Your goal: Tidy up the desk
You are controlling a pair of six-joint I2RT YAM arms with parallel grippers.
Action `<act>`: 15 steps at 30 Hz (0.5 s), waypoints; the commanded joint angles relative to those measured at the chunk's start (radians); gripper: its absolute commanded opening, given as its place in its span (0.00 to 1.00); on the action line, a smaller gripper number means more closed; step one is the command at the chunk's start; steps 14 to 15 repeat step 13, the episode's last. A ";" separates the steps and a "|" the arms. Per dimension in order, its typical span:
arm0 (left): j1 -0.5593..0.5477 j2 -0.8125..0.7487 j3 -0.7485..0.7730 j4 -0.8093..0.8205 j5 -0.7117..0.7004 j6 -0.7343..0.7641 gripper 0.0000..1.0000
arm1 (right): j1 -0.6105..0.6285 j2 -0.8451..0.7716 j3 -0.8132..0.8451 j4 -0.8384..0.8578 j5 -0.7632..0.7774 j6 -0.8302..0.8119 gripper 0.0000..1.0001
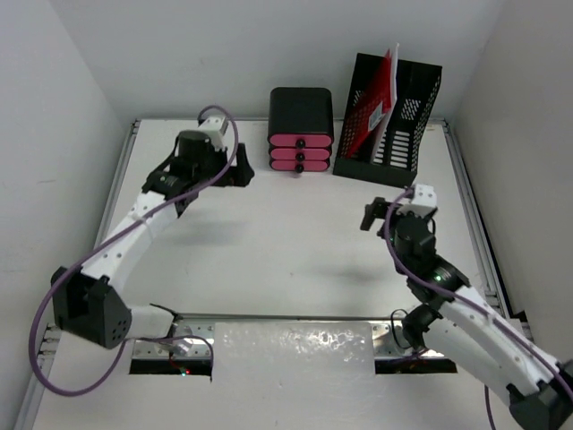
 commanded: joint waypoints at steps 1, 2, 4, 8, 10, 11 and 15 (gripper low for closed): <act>-0.003 -0.150 -0.136 0.030 -0.159 -0.069 1.00 | 0.004 -0.157 -0.015 -0.250 0.197 0.047 0.99; -0.003 -0.180 -0.165 0.036 -0.175 -0.079 1.00 | 0.003 -0.185 -0.012 -0.286 0.255 0.065 0.99; -0.003 -0.235 -0.222 0.044 -0.207 -0.102 1.00 | 0.004 -0.248 -0.003 -0.376 0.300 0.072 0.99; -0.003 -0.255 -0.245 0.030 -0.268 -0.114 1.00 | 0.003 -0.291 0.031 -0.467 0.369 0.070 0.99; -0.003 -0.254 -0.251 0.036 -0.284 -0.114 1.00 | 0.003 -0.300 0.041 -0.511 0.406 0.073 0.99; -0.003 -0.254 -0.250 0.042 -0.285 -0.114 1.00 | 0.003 -0.304 0.049 -0.524 0.415 0.078 0.99; -0.003 -0.251 -0.242 0.048 -0.297 -0.105 1.00 | 0.003 -0.313 0.048 -0.538 0.447 0.079 0.99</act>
